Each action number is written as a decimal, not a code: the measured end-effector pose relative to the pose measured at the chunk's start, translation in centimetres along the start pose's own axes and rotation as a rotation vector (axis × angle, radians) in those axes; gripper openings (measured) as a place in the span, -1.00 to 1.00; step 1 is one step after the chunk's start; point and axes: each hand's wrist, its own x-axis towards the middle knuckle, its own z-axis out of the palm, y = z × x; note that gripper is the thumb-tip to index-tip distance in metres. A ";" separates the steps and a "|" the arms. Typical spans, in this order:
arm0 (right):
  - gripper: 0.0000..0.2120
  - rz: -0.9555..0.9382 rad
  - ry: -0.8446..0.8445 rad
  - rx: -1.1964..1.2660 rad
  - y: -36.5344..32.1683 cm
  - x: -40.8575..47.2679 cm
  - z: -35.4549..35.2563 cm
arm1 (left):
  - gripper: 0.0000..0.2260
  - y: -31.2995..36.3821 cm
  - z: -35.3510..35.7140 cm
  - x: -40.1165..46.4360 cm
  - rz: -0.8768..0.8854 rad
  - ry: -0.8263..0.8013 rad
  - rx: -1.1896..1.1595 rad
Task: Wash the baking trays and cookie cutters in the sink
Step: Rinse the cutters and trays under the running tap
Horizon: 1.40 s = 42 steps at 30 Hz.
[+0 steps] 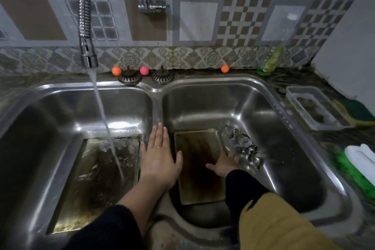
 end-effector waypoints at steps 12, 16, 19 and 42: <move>-0.55 -0.416 0.122 -0.004 -10.7 -8.6 -2.8 | -0.47 -2.3 -0.7 -1.0 0.149 0.024 -0.267; -0.58 -0.616 0.236 -0.030 -15.2 -13.4 -1.3 | -0.48 -8.7 -0.8 -2.2 -0.078 0.018 -0.242; -0.55 -0.756 0.240 -0.120 -17.9 -15.5 2.1 | -0.44 -14.4 -1.1 -2.8 -0.347 -0.025 -0.160; -0.40 -0.467 -0.242 -0.309 -19.7 -14.6 12.0 | -0.66 -20.9 -5.1 -3.5 -0.414 0.156 -0.840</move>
